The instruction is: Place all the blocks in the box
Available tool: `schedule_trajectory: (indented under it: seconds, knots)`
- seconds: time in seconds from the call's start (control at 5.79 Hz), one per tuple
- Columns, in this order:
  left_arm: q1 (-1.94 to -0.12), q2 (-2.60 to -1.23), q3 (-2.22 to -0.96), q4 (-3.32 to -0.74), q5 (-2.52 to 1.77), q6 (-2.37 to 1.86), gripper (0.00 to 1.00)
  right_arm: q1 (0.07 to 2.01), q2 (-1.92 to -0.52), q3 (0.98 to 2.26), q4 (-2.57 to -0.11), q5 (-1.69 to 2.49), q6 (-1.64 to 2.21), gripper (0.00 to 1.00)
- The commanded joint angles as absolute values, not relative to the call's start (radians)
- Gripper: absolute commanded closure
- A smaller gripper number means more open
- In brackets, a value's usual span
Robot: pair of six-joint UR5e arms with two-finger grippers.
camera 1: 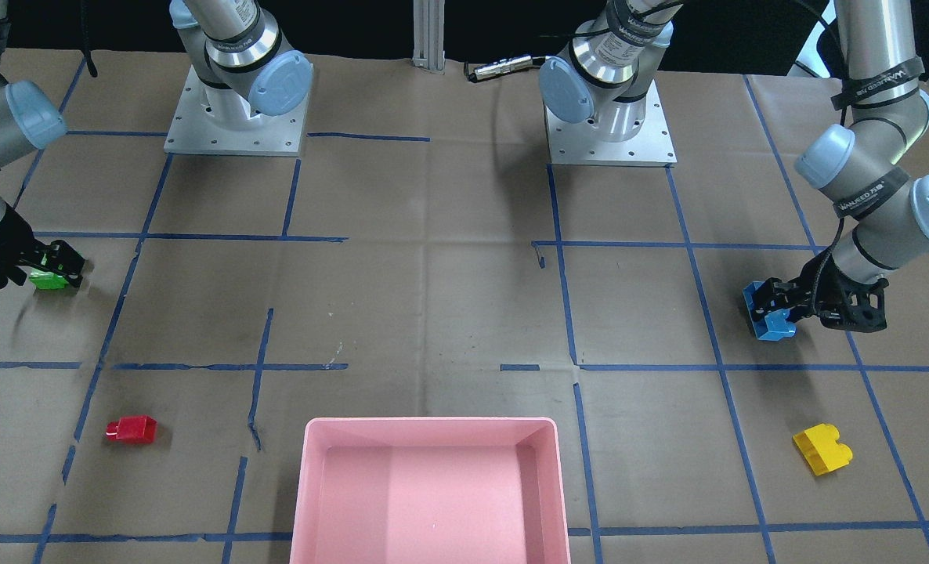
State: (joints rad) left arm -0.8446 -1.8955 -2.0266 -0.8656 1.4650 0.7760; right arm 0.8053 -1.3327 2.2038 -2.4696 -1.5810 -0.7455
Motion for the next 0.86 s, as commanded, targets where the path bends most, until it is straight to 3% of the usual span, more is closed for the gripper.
schedule_trajectory:
  seconds: [0.0,0.35,0.69]
  knots:
    - [-0.868,-1.838,-1.987,-0.882,1.463,0.767,0.68,0.805,-1.335,2.201,-2.467,-1.582,-0.746,0.38]
    - [-0.964,-1.731,-1.857,-1.053,1.471,0.74,0.68,0.805,-1.335,2.201,-2.457,-1.582,-0.746,0.64]
    - [-1.128,-1.729,-1.653,-1.242,1.473,0.592,0.68,0.807,-1.382,2.166,-2.363,-1.58,-0.733,0.75]
